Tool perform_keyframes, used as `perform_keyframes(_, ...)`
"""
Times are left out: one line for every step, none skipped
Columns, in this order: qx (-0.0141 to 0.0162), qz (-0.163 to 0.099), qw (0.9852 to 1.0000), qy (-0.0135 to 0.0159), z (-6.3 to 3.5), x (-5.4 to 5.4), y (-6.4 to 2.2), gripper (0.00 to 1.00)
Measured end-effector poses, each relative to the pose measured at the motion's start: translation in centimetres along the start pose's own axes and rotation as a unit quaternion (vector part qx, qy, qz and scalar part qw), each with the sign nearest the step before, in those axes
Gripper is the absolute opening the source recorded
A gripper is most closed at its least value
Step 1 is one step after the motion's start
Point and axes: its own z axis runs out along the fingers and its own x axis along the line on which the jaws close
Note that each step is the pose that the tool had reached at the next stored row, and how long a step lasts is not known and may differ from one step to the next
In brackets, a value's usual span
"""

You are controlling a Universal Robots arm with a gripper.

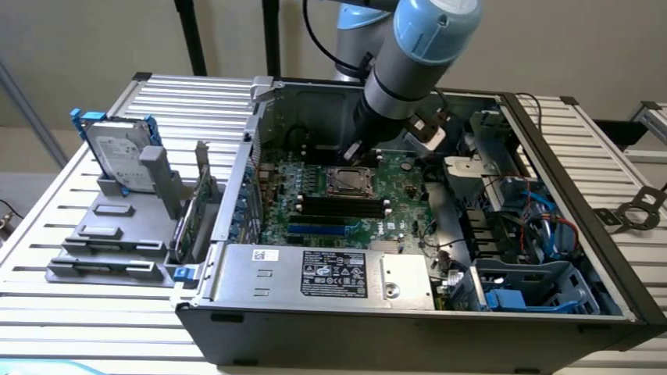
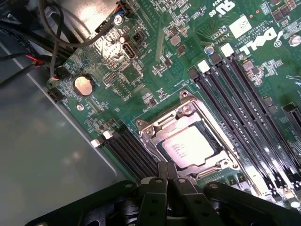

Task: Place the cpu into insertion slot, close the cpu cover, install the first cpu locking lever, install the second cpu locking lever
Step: 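Install the first cpu locking lever, then install the second cpu locking lever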

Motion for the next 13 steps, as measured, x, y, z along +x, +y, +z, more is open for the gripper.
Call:
perform_keyframes(0.0,0.0,1.0,-0.0001,-0.04,-0.14,-0.21,0.11)
perform_keyframes(0.0001,0.0,1.0,-0.0001,-0.1,-0.25,-0.4,0.11)
perform_keyframes(0.0002,0.0,1.0,0.0,-0.16,-0.33,-0.55,0.11)
perform_keyframes(0.0002,0.0,1.0,0.0,-0.19,-0.4,-0.67,0.11)
perform_keyframes(0.0003,-0.001,1.0,0.0002,-0.16,-0.46,-0.78,0.11)
perform_keyframes(0.0004,-0.001,1.0,0.0,-0.16,-0.49,-0.82,0.11)
perform_keyframes(0.0004,-0.001,1.0,-0.0002,-0.16,-0.49,-0.82,0.11)
perform_keyframes(0.0004,-0.001,1.0,-0.0002,-0.17,-0.49,-0.82,0.11)
perform_keyframes(0.0004,-0.001,1.0,-0.0003,-0.17,-0.49,-0.82,0.11)
perform_keyframes(0.0004,-0.001,1.0,-0.0003,-0.17,-0.49,-0.82,0.11)
perform_keyframes(0.0004,-0.001,1.0,-0.0003,-0.17,-0.49,-0.82,0.11)
perform_keyframes(0.0004,-0.001,1.0,-0.0003,-0.17,-0.49,-0.82,0.11)
perform_keyframes(0.0004,-0.001,1.0,-0.0003,-0.17,-0.49,-0.82,0.11)
